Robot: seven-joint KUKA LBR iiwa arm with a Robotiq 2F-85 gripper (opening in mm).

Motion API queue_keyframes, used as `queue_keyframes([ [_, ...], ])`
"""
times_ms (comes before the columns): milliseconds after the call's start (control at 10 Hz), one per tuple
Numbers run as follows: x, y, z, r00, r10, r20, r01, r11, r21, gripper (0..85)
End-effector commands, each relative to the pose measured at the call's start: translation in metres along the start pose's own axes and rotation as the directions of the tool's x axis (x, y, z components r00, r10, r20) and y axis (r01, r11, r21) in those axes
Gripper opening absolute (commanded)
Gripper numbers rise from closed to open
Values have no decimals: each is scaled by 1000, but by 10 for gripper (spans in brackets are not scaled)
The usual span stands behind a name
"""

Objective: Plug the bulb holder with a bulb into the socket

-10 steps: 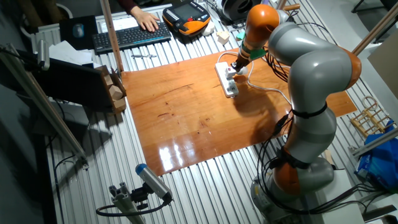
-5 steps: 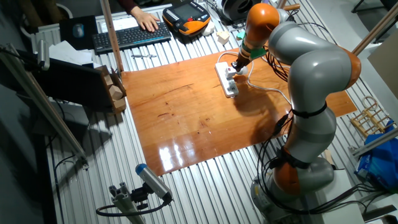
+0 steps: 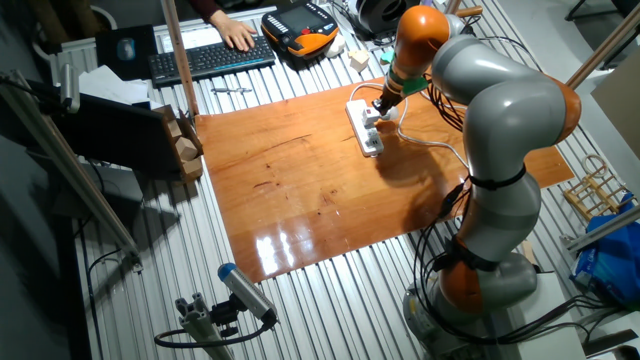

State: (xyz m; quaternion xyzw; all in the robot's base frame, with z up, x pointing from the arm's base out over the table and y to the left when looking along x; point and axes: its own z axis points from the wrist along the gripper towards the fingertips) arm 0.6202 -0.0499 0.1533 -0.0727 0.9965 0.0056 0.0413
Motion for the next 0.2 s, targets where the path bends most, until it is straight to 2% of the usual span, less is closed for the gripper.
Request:
queue_keyframes([
  [0, 0, 0, 0, 1000, 0, 0, 0, 1000, 0, 0],
  [100, 0, 0, 0, 1000, -3, 2, 3, 1000, -1, 0],
])
